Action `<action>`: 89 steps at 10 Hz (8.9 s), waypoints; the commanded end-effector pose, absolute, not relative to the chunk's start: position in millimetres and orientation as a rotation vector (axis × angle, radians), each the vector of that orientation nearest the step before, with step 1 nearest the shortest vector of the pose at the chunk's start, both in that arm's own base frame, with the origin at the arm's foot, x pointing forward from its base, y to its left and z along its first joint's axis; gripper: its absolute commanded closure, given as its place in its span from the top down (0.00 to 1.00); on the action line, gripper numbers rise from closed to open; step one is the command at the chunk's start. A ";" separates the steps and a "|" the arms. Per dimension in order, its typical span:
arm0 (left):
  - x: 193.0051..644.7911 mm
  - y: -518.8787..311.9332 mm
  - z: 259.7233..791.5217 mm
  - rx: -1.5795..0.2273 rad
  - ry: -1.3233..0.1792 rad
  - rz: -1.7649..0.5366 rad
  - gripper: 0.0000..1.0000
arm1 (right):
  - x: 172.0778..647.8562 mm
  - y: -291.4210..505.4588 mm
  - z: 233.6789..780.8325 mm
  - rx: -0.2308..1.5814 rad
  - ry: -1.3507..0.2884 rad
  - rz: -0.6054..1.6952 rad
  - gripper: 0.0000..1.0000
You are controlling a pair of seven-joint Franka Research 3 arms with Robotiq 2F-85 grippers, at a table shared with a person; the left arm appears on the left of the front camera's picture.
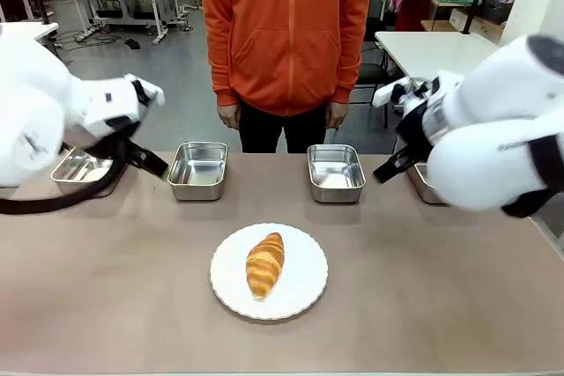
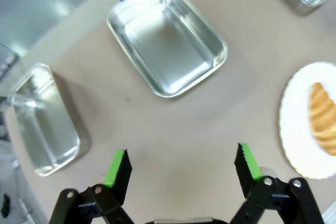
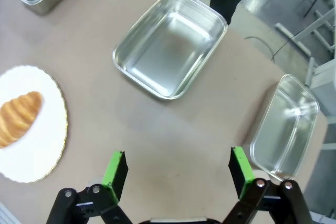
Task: Place the bread in the container.
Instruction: Place the Butter Roll into the Airtight Container indicated by the human.
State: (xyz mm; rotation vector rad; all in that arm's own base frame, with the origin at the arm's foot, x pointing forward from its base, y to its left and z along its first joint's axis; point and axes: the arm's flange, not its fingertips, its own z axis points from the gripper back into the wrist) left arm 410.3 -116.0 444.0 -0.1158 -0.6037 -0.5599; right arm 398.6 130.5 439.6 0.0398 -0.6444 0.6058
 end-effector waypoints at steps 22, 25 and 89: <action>434.7 137.1 524.1 -0.553 -0.950 -0.863 1.00 | 427.8 -139.7 535.2 0.382 -0.889 0.673 1.00; 435.8 135.7 525.5 -0.563 -0.954 -0.826 1.00 | 427.3 -147.5 534.8 0.419 -0.893 0.675 1.00; 434.6 136.3 527.8 -0.552 -0.938 -0.827 1.00 | 329.0 322.6 436.4 0.066 -0.326 0.084 1.00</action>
